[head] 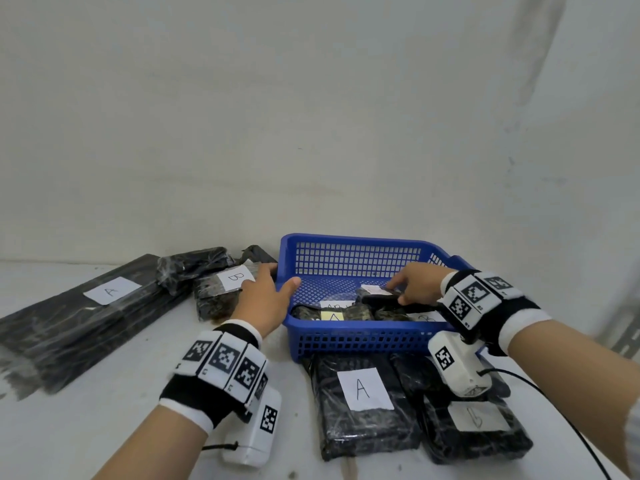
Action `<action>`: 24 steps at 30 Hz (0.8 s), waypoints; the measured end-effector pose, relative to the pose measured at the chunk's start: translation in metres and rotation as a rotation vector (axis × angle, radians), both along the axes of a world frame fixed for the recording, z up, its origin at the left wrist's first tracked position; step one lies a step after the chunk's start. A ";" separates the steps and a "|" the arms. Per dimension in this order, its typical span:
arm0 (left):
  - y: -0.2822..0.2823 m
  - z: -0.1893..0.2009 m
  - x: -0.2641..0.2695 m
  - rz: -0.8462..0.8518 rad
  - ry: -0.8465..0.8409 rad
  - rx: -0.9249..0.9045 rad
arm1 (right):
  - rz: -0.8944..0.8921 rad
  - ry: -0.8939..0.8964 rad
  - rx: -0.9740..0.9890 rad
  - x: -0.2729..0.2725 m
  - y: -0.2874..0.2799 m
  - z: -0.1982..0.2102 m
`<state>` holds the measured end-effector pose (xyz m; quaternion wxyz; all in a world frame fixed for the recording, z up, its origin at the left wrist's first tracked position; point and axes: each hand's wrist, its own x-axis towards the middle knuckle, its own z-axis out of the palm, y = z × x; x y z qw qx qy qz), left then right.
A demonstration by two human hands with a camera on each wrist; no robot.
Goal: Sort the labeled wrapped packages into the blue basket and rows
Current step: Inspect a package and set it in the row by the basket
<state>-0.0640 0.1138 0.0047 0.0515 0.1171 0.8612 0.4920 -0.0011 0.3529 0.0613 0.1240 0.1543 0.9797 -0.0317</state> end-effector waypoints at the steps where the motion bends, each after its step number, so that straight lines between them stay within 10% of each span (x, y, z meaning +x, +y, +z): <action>1: -0.002 0.000 0.000 0.020 0.014 -0.017 | -0.005 0.013 -0.011 0.002 0.001 0.002; 6: -0.035 0.006 -0.016 0.220 0.196 -0.006 | -0.048 0.132 -0.191 0.019 0.000 0.020; 18: -0.073 -0.005 -0.042 0.133 0.050 -0.695 | -0.041 0.437 -0.473 0.055 -0.055 -0.007; 24: -0.087 -0.001 -0.039 0.148 0.056 -0.529 | -0.064 0.543 -0.534 0.071 -0.069 -0.004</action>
